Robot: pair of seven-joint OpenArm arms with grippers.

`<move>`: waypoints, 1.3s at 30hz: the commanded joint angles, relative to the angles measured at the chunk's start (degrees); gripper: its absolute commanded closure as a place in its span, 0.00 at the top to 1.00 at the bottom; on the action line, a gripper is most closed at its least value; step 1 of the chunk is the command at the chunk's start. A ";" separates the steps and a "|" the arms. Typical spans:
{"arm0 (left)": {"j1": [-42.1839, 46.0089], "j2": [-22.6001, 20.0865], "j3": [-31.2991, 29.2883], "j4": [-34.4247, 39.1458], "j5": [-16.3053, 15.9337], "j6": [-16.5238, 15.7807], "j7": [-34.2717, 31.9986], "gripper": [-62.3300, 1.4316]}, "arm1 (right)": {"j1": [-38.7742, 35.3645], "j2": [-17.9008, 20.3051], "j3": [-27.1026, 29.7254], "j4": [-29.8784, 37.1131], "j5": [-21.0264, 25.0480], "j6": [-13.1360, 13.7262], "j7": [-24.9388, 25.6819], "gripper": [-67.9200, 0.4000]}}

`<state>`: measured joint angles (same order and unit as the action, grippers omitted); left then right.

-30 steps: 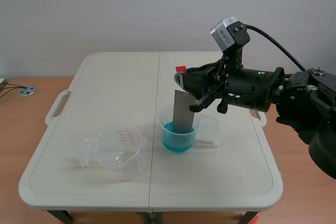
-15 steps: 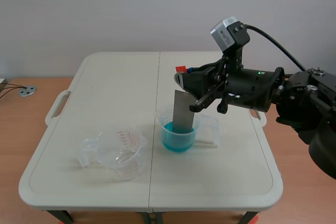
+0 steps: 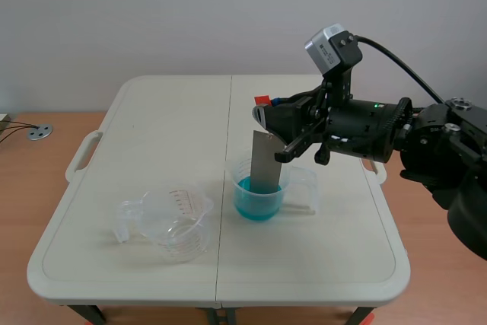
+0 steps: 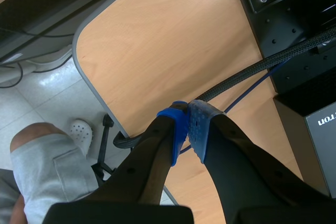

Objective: Hold the metal plate by the orange handle, dip it into the blue solution, take it out and point at it, then put the plate back in the beaker on the left.
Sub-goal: 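Hold the plate still in the solution, then raise the plate and point at it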

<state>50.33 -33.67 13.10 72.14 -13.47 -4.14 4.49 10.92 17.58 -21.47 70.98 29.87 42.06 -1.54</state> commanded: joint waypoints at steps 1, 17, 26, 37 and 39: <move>0.59 -0.35 -0.09 0.76 -0.20 -0.11 -0.33 0.07 | 1.16 0.00 0.02 0.57 0.33 0.66 0.04 0.02; 0.28 -0.35 -0.09 0.76 -0.24 -0.11 -0.35 0.07 | 1.14 3.28 0.94 7.76 3.72 0.66 2.16 0.02; 0.13 -0.35 -0.09 0.76 -0.28 -0.11 0.09 0.07 | 1.14 6.08 1.20 14.62 6.08 0.66 2.08 0.02; 0.20 -0.85 -3.23 1.55 -0.44 0.02 0.09 0.07 | 1.16 7.04 4.11 20.20 7.54 0.66 1.68 0.02; 0.68 -1.40 -5.97 2.54 -0.57 0.17 0.11 0.07 | 1.16 7.04 4.35 20.90 7.98 0.66 1.66 0.02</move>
<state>50.37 -34.00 8.75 72.93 -13.58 -4.14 4.97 10.76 24.29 -17.65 90.59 36.97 42.09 -0.54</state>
